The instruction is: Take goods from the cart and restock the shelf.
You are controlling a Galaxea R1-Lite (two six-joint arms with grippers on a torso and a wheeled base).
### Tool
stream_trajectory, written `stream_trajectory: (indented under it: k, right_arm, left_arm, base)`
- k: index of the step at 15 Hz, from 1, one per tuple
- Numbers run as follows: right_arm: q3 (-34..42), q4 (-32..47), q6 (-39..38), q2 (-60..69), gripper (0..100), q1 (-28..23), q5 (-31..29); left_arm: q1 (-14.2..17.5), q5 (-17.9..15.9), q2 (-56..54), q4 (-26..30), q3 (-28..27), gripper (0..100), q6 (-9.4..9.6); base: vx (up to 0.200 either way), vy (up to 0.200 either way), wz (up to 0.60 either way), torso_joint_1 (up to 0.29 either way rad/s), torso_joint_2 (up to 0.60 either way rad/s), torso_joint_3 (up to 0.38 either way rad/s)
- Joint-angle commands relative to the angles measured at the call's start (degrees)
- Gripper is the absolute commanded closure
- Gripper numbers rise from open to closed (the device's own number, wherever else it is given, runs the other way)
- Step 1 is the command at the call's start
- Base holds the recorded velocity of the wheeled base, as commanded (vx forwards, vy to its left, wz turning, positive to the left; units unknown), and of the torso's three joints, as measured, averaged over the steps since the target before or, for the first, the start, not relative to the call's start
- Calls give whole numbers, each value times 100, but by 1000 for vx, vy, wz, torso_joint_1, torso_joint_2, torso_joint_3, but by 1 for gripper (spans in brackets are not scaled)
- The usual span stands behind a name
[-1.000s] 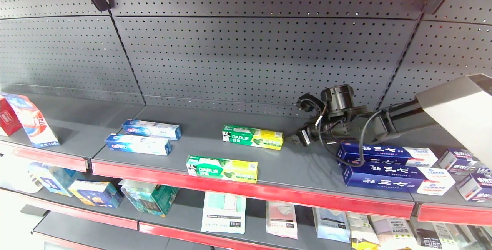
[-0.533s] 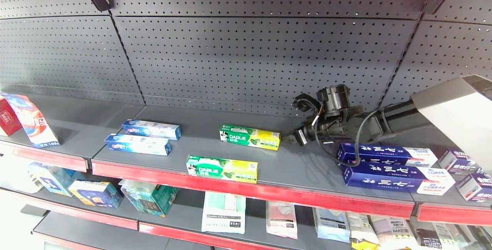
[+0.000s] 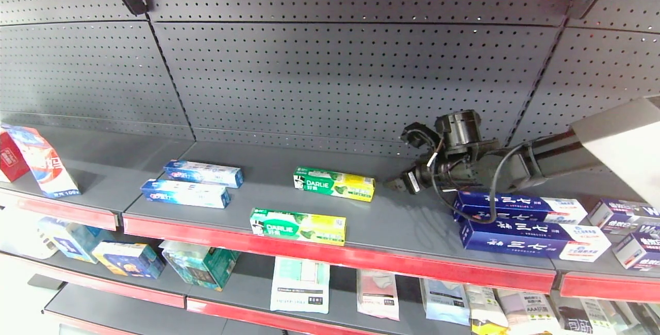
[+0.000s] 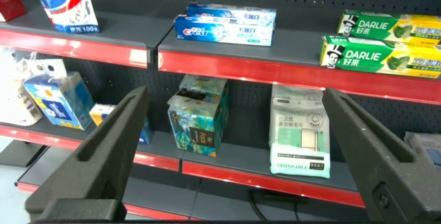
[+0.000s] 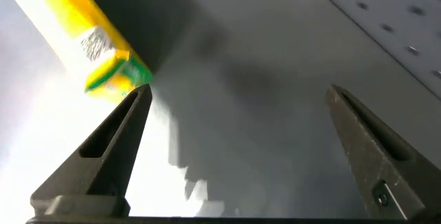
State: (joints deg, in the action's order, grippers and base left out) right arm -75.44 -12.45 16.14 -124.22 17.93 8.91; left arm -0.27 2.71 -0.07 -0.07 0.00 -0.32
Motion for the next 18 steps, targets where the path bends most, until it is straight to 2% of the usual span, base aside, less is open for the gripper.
stream_trajectory:
  k: [1,5,8,9,11,13,14,15,16,18]
  right_arm:
    - [644,-3,-23,900,0,-141,-12]
    - [1628,-47,-234,1954,0,-457,-12]
    - [1857,-56,-586,2315,0,-554,-12]
    - [2428,-91,-964,3071,0,-598,-3]
    - [3474,-381,-981,4090,0,-747,5]
    - [4775,-997,-1025,5329,0,-958,5]
    - [4775,-997,-1025,5329,0,-958,5]
    - [5584,-1207,-972,6534,0,-1371,5]
    - [6032,-1199,-946,7412,0,-1697,-12]
    - [7087,-1199,-981,8827,0,-1864,58]
  left_arm:
    - [0,2,7,-1,0,0,-3]
    - [0,2,7,-1,0,0,-3]
    - [0,2,7,-1,0,0,-3]
    - [0,2,7,-1,0,0,-3]
    - [0,2,7,-1,0,0,-3]
    - [0,2,7,-1,0,0,-3]
    - [0,2,7,-1,0,0,-3]
    - [9,2,7,-1,0,0,-3]
    - [0,2,7,-1,0,0,-3]
    - [0,2,7,-1,0,0,-3]
  base:
    - [0,0,0,0,0,0]
    - [0,0,0,0,0,0]
    - [0,0,0,0,0,0]
    - [0,0,0,0,0,0]
    - [0,0,0,0,0,0]
    - [0,0,0,0,0,0]
    - [0,0,0,0,0,0]
    - [0,0,0,0,0,0]
    - [0,0,0,0,0,0]
    - [0,0,0,0,0,0]
